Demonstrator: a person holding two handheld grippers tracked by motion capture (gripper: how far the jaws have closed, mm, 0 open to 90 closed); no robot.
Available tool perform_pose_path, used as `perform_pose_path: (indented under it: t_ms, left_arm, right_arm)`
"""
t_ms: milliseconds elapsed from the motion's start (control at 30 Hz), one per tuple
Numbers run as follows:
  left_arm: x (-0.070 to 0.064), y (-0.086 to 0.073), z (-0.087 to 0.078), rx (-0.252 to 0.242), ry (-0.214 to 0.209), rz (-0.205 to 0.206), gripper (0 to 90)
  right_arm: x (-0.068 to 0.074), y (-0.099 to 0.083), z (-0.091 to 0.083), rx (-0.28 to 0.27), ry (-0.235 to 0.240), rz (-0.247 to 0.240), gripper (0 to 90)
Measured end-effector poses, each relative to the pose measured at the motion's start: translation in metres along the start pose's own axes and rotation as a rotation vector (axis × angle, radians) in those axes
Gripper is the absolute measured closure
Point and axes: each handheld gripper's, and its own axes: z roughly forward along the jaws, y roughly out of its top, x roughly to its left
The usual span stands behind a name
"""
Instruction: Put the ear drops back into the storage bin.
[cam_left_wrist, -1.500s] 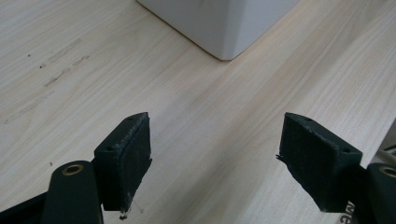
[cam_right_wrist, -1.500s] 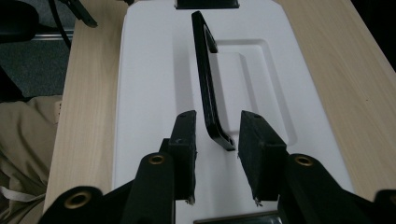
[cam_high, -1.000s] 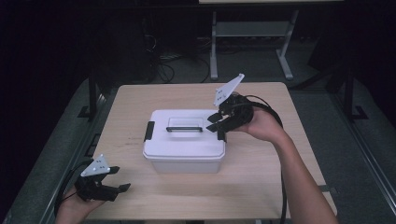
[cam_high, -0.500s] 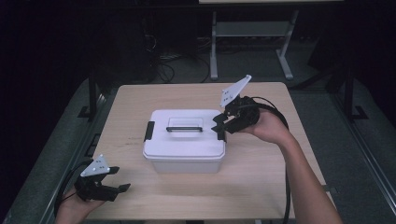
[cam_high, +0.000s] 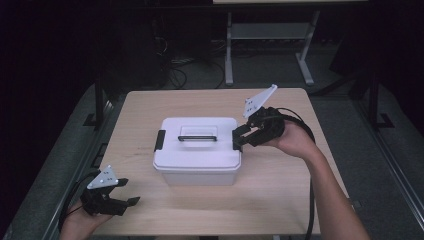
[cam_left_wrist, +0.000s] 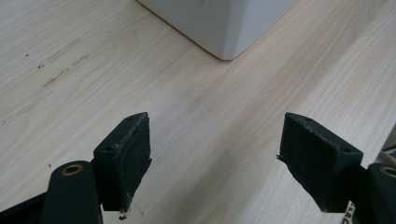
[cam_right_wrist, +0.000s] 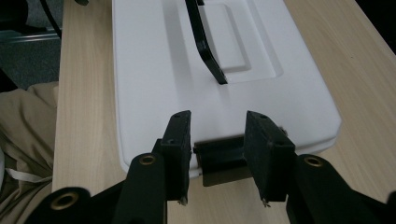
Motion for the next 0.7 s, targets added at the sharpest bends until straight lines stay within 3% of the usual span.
perform_pose_path:
  t_ms: [700]
  left_arm:
    - [0.000, 0.000, 0.001, -0.001, -0.001, -0.003, 24.4]
  right_arm:
    - [0.000, -0.020, -0.006, 0.005, -0.017, 0.033, 59.0]
